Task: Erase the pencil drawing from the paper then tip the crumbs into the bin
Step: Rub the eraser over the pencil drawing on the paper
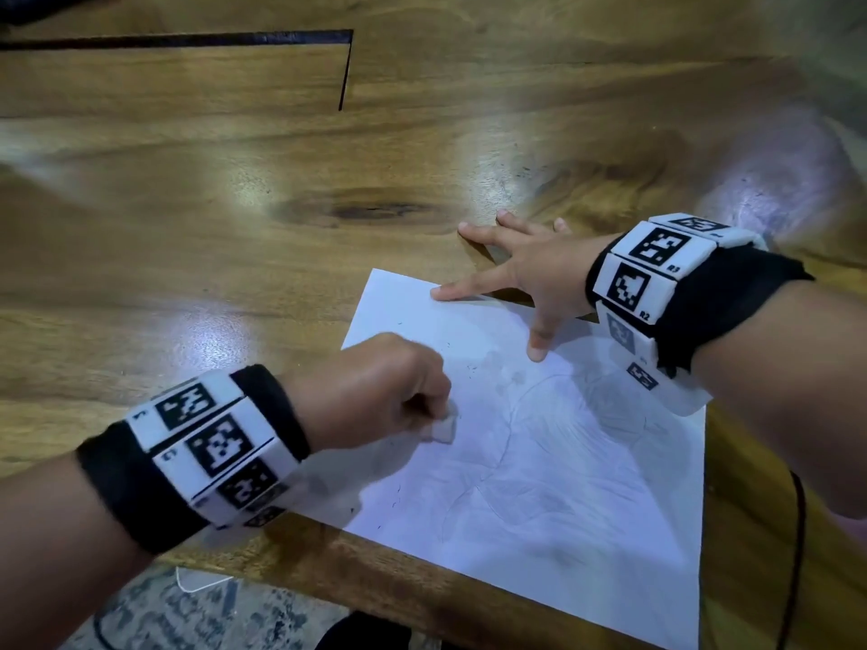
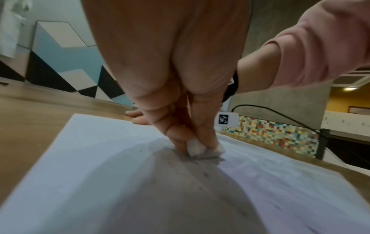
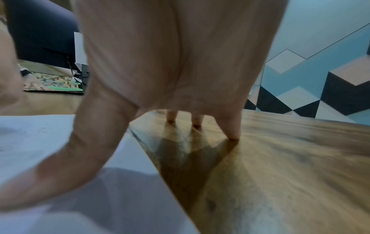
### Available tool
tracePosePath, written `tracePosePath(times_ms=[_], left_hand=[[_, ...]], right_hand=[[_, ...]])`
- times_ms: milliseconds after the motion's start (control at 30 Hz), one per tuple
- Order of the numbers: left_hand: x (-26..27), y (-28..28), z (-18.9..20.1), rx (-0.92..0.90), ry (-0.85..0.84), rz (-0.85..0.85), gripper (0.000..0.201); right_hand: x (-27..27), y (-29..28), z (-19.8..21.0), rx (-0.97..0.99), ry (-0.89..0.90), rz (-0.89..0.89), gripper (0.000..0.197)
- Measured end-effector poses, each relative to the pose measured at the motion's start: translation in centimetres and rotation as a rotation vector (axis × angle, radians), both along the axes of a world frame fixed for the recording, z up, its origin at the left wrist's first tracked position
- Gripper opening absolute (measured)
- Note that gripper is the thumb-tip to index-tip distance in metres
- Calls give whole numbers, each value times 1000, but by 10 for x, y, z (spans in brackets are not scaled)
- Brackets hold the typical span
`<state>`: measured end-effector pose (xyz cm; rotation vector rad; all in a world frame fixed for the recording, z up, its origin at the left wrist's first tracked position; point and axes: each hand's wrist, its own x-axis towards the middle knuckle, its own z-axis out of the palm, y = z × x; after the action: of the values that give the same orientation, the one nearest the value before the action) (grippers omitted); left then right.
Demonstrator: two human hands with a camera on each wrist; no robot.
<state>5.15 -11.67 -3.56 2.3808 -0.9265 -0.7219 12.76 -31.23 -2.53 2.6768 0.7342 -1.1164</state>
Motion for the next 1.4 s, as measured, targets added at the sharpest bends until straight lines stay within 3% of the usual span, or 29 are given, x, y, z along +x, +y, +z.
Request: tracePosePath(times_ms=[100,167,367,567,667,800,1000,1167,1267,1400], left_hand=[[24,-8,0,15,-244,214,6],[29,-15,-3,48,-283,256,7],[-25,11,-6,17,-65,27,15],[19,-8,-5,11,-244,275,9],[1,-2,-8,-28,-213,215,10],[-21,12,-3,40,-2,98,18],[24,-23,5,-18,-163,324,5],[-8,-14,-4,-52,-112,173,13],[-29,4,-1,34,8,74,13],[0,-14,7,31,-102,165,3]], right_hand=[[0,1,1,-5,2,-4,112],[-1,1,1,-7,2,-7,111],[-2,0,1,0,-2,-16,112],[-2,0,-2,25,-3,-18,113],[-1,-1,-1,28,0,-26,112],[-1,0,0,14,3,-14,111],[-1,0,1,7,3,-28,109],[-1,-1,1,15,4,-13,110],[-1,-1,2,1,11,-9,111],[-1,0,2,8,14,-8,109]])
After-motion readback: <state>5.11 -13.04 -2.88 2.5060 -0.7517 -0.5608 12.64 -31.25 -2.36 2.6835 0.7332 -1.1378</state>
